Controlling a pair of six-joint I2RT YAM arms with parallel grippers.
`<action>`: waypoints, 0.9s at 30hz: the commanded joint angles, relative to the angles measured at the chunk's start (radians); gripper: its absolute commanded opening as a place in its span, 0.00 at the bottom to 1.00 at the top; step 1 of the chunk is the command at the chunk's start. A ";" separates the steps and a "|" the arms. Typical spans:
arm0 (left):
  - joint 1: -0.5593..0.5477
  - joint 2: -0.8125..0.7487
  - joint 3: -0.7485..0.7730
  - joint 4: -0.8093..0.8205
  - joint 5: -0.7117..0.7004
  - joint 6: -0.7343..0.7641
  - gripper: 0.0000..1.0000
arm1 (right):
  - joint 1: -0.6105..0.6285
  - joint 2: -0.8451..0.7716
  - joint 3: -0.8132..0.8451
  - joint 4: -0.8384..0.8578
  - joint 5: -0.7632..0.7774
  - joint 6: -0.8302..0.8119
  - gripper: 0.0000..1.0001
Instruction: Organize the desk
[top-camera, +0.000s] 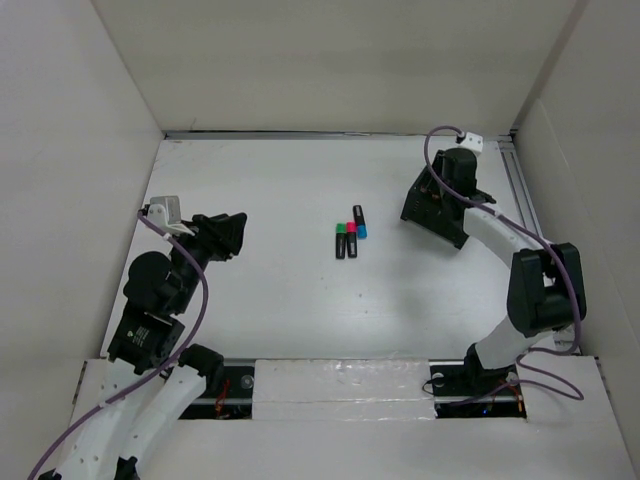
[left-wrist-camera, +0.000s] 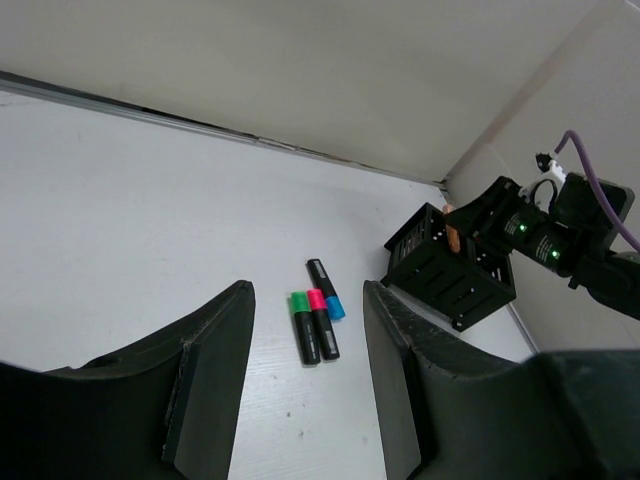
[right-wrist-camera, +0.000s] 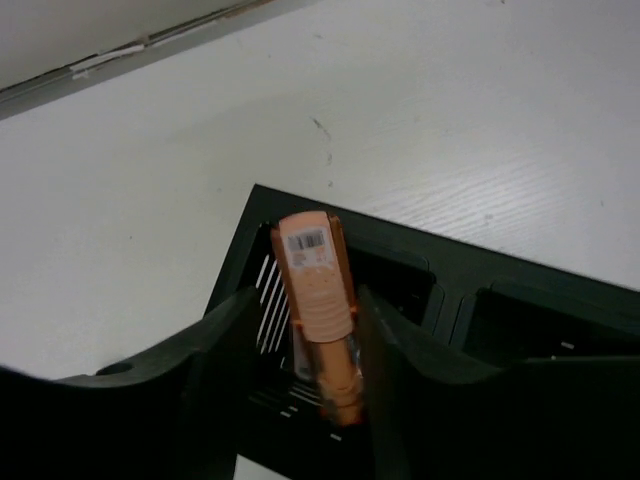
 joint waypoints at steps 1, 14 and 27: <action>0.004 0.005 -0.004 0.039 0.018 0.017 0.44 | 0.031 -0.062 -0.036 0.016 0.035 0.015 0.51; 0.004 0.005 -0.004 0.039 0.012 0.017 0.44 | 0.333 -0.240 -0.219 0.074 0.124 0.009 0.00; 0.004 0.000 -0.008 0.039 0.005 0.014 0.44 | 0.411 0.141 -0.055 -0.038 -0.011 -0.011 0.45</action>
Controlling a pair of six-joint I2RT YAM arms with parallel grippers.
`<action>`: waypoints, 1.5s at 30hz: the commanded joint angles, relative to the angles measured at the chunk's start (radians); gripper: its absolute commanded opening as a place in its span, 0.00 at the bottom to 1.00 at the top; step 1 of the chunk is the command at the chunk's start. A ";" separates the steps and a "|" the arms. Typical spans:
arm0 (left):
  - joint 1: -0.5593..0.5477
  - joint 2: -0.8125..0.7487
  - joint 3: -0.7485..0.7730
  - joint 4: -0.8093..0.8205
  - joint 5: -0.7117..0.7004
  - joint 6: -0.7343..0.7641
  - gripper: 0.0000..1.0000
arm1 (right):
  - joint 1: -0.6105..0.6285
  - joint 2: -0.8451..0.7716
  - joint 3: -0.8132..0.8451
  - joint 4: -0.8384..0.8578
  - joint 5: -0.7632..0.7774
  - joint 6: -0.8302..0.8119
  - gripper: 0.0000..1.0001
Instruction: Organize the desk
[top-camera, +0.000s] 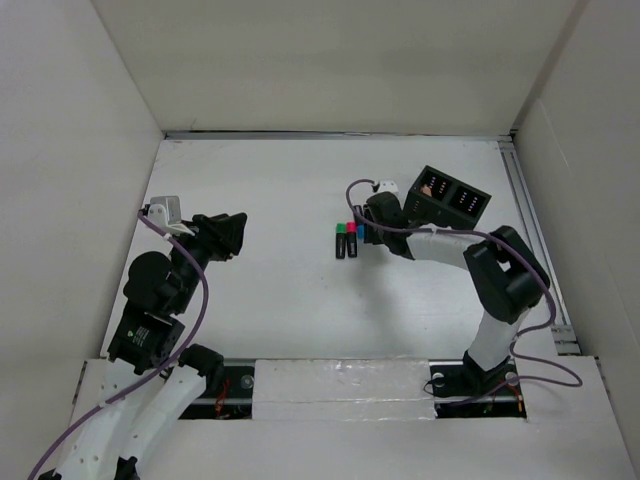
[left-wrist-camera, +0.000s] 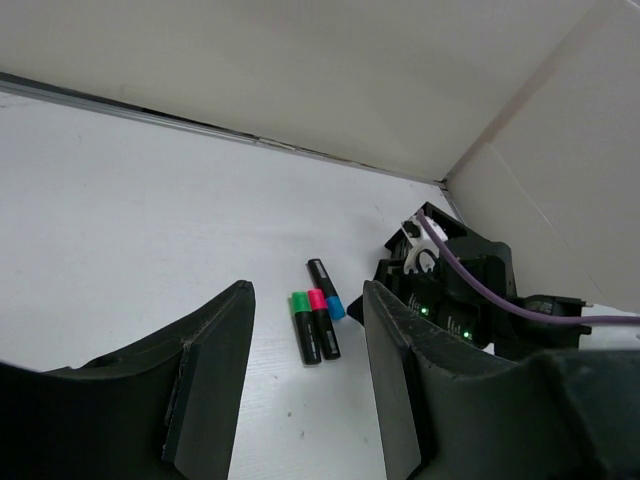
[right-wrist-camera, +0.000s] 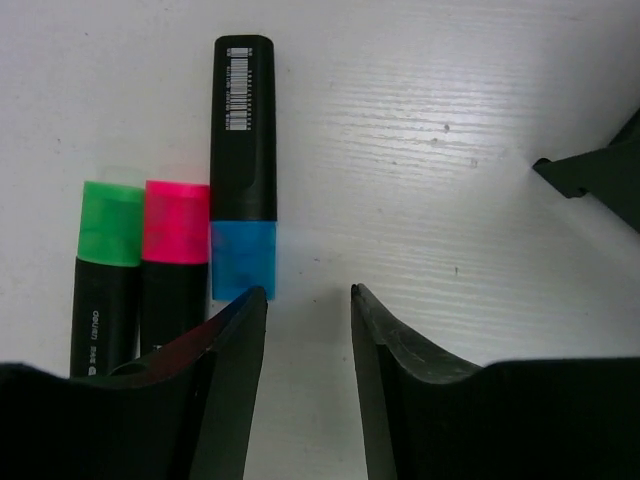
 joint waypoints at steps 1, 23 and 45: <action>0.004 -0.002 -0.007 0.039 0.000 0.009 0.44 | 0.009 0.017 0.087 -0.009 -0.036 -0.018 0.45; 0.004 -0.001 -0.002 0.036 -0.005 0.014 0.44 | 0.010 0.231 0.292 -0.040 -0.005 -0.021 0.51; 0.004 -0.005 -0.002 0.039 0.003 0.016 0.44 | 0.021 -0.066 0.180 0.026 0.042 0.022 0.16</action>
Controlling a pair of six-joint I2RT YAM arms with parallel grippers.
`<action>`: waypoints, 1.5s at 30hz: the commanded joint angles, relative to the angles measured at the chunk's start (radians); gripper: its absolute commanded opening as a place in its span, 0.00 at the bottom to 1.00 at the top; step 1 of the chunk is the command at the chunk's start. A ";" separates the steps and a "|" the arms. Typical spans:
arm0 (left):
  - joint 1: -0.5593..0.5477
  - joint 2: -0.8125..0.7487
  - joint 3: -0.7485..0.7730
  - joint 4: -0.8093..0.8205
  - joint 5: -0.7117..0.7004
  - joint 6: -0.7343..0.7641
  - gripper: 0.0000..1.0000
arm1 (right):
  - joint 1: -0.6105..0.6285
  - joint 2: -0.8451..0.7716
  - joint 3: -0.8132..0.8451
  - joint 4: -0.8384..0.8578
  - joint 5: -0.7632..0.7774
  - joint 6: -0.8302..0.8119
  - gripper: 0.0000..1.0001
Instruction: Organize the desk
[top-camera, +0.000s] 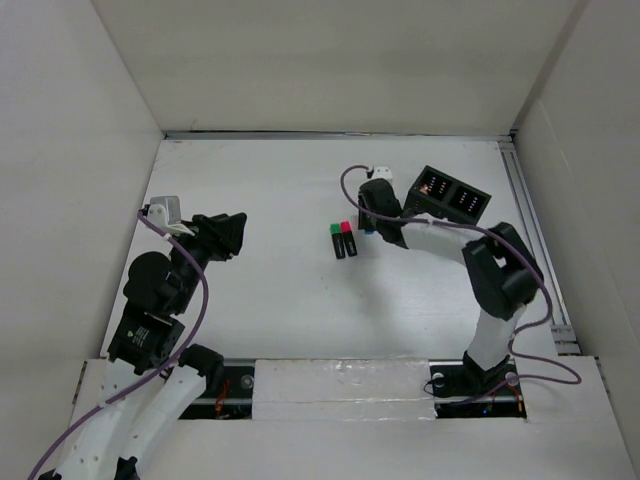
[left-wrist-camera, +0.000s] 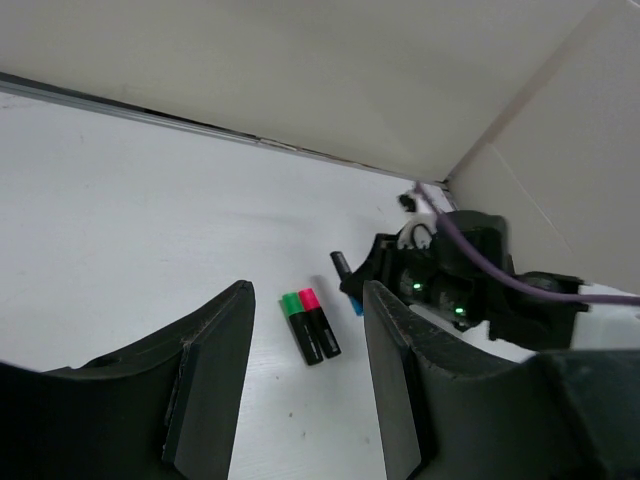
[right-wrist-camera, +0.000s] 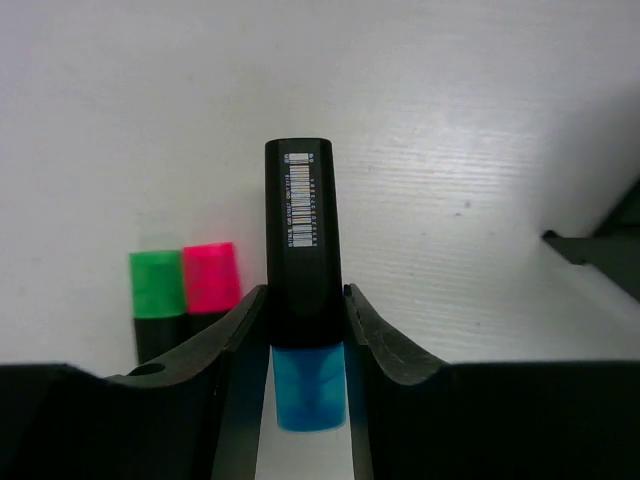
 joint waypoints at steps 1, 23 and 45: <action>0.004 -0.006 -0.002 0.039 0.009 0.014 0.44 | -0.005 -0.247 -0.039 0.105 0.044 0.023 0.16; 0.004 -0.035 -0.011 0.047 0.042 0.012 0.44 | -0.488 -0.525 -0.254 0.134 0.155 0.092 0.18; 0.004 -0.031 -0.011 0.047 0.043 0.012 0.44 | -0.443 -0.515 -0.251 0.094 0.181 0.120 0.51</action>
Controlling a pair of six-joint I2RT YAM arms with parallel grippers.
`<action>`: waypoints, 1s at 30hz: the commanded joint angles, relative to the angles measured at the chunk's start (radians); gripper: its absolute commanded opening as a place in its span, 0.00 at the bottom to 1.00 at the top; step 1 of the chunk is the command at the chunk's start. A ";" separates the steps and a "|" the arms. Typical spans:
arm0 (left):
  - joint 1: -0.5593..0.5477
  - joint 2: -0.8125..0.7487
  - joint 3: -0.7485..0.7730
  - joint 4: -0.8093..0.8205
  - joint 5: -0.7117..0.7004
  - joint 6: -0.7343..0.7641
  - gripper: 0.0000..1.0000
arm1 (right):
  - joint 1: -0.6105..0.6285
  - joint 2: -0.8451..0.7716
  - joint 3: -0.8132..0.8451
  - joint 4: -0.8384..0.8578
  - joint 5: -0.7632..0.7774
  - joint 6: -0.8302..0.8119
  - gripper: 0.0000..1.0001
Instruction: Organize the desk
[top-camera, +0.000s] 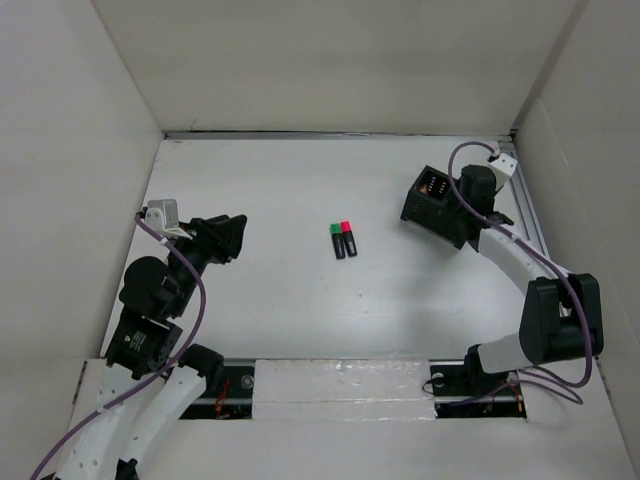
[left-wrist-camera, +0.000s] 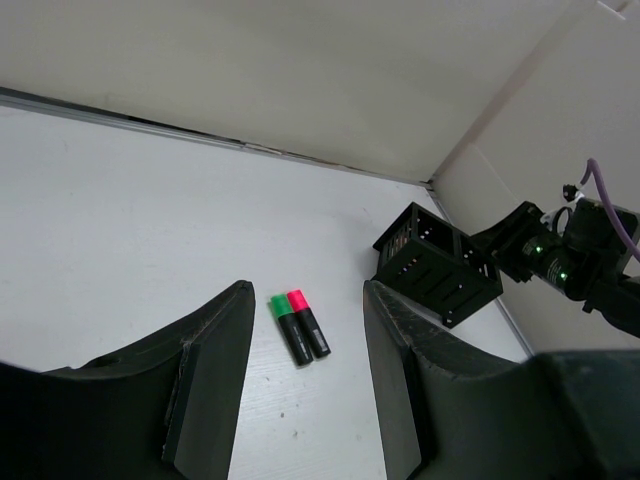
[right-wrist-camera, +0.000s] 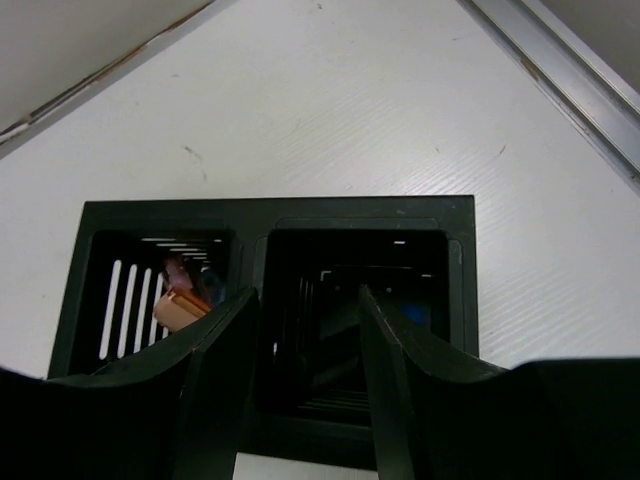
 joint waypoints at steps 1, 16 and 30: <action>0.004 -0.004 -0.011 0.047 0.011 0.012 0.44 | 0.045 -0.074 0.012 -0.007 0.016 0.010 0.51; 0.004 0.005 -0.008 0.044 -0.005 0.011 0.44 | 0.545 0.122 0.046 -0.057 -0.191 -0.102 0.38; 0.004 -0.001 -0.010 0.036 -0.014 0.011 0.44 | 0.588 0.438 0.311 -0.169 -0.230 -0.142 0.53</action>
